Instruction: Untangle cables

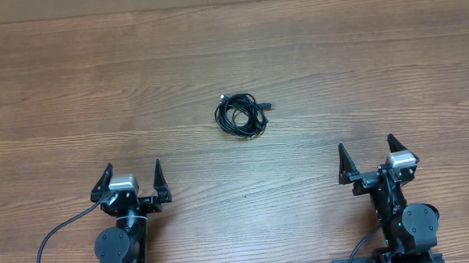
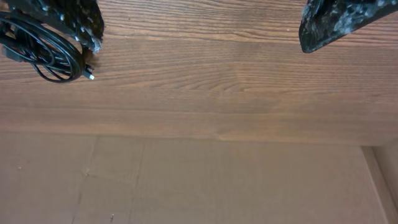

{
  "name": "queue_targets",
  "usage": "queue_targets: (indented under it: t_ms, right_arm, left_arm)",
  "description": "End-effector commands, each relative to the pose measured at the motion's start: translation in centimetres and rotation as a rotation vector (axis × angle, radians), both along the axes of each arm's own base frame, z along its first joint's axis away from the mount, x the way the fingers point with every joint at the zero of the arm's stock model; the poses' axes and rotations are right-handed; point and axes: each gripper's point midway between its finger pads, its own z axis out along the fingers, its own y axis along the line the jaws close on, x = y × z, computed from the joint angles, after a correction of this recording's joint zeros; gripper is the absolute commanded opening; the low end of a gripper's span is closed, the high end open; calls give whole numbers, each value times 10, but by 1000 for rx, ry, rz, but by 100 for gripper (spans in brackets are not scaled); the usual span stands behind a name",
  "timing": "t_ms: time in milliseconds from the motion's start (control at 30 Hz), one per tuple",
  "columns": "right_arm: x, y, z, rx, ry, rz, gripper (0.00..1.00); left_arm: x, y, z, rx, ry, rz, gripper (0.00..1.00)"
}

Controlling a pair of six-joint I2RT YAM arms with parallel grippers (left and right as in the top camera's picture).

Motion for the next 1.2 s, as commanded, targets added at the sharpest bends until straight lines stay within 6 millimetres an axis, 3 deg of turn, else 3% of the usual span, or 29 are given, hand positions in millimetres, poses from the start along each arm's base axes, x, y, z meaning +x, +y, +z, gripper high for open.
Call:
queue_targets:
  t_ms: [0, 67, 133, 200, 267, 333, 533, 633, 700, 933, 1033, 1167]
  right_arm:
    - [0, -3, -1, -1, -5, -15, 100]
    - [0, -2, 0, 0, -12, -11, 100]
    - [-2, 12, 6, 32, -31, 75, 100]
    - [-11, 43, 8, 140, -9, 258, 100]
    - [-32, 80, 6, 279, 74, 504, 100]
    - [-55, 105, 9, 405, 161, 696, 100]
    - [-64, 111, 33, 620, 203, 764, 100]
    - [-68, 111, 49, 676, 171, 788, 100]
    - [-77, 110, 77, 673, 61, 840, 100]
    - [-88, 96, 141, 592, -165, 790, 100]
    - [-92, 87, 171, 504, -206, 707, 100]
    - [-98, 81, 198, 375, -198, 624, 100]
  left_arm:
    - [0, -1, 5, -8, -25, -4, 100]
    - [0, -13, 6, -82, -26, -68, 100]
    - [-5, -45, 6, -252, 1, -247, 100]
    - [-17, -78, 10, -461, 57, -432, 100]
    - [-29, -98, 10, -601, 128, -549, 100]
    - [-31, -101, 10, -671, 157, -562, 100]
    - [-34, -107, 20, -707, 142, -607, 100]
    - [-45, -117, 47, -642, 51, -727, 100]
    - [-52, -119, 75, -602, -34, -768, 100]
    - [-73, -100, 167, -423, -232, -669, 100]
    - [-85, -95, 205, -320, -240, -619, 100]
    - [-84, -93, 228, -270, -133, -577, 100]
